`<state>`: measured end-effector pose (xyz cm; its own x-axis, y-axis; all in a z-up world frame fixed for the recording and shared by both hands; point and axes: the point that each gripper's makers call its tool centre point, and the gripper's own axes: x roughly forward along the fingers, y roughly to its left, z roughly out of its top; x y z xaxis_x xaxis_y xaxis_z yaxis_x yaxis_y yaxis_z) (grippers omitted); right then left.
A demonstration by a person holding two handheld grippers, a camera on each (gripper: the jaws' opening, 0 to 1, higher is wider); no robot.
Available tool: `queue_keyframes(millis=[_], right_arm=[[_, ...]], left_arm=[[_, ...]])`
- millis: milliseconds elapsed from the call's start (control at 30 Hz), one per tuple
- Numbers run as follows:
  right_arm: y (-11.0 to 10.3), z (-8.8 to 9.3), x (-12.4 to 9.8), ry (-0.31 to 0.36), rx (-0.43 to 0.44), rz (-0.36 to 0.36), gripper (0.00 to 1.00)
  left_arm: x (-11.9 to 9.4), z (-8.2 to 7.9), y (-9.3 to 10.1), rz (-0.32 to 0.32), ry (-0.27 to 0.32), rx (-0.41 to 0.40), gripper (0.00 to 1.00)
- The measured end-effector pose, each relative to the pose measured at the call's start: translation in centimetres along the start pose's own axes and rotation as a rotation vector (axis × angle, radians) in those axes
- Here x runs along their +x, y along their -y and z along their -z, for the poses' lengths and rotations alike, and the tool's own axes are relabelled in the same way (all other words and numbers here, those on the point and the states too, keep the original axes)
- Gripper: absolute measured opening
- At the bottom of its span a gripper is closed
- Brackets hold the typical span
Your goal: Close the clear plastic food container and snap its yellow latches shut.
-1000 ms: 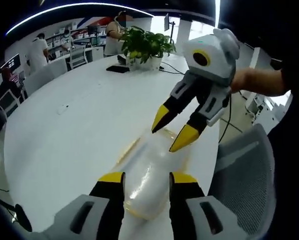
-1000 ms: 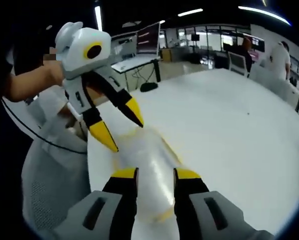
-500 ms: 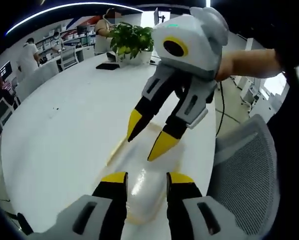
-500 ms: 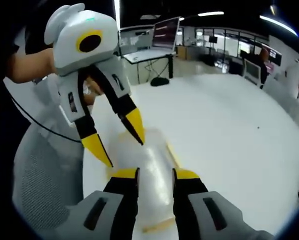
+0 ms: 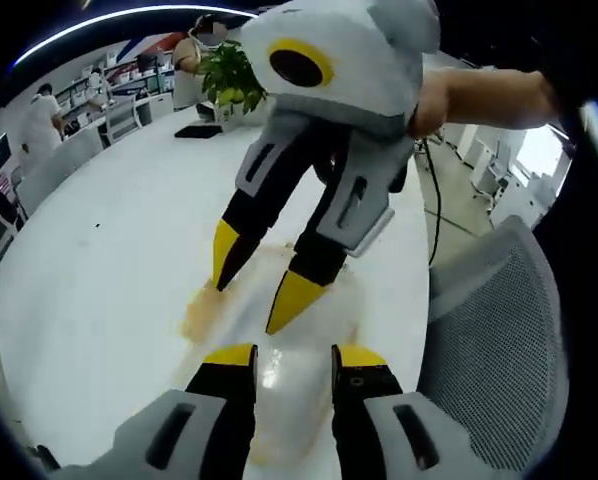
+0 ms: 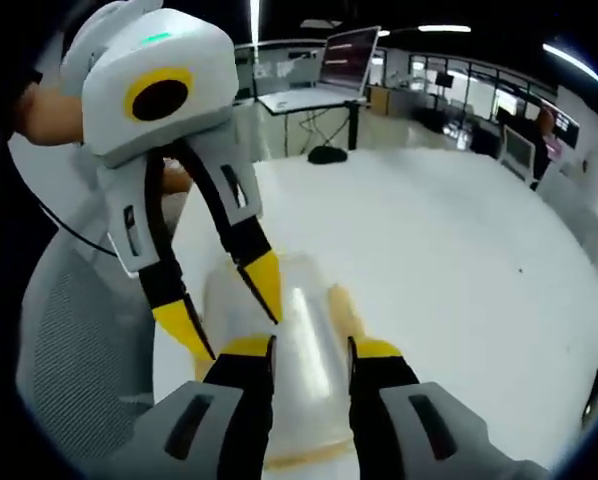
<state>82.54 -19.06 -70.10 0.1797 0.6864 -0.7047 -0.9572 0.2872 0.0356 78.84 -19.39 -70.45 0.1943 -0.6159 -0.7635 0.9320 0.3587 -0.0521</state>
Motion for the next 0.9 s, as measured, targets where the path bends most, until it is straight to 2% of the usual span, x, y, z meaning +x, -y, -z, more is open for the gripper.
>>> queue_keyframes(millis=[167,300,600,700,733,900], right_arm=[[0.3,0.3,0.3,-0.009,0.006,-0.019,0.29],[0.4,0.5,0.6,-0.017,0.005,-0.038,0.33],[0.0,1.0,1.4,-0.061,0.033,-0.128,0.41],[-0.1,1.5,1.6,-0.083,0.022,-0.140,0.41],[-0.1,1.3,1.7,-0.073,0.043,-0.153,0.42],[0.0,1.3,1.8,-0.091,0.045,-0.177,0.42]], left_arm=[[0.2,0.1,0.5,0.009,0.010,0.001,0.25],[0.1,0.5,1.2,0.006,0.005,0.035,0.28],[0.0,1.3,2.1,-0.005,-0.002,0.081,0.31],[0.1,1.5,2.3,-0.014,-0.010,0.117,0.32],[0.2,1.5,2.3,-0.017,-0.009,0.127,0.32],[0.3,1.4,2.2,-0.019,0.004,0.140,0.33]])
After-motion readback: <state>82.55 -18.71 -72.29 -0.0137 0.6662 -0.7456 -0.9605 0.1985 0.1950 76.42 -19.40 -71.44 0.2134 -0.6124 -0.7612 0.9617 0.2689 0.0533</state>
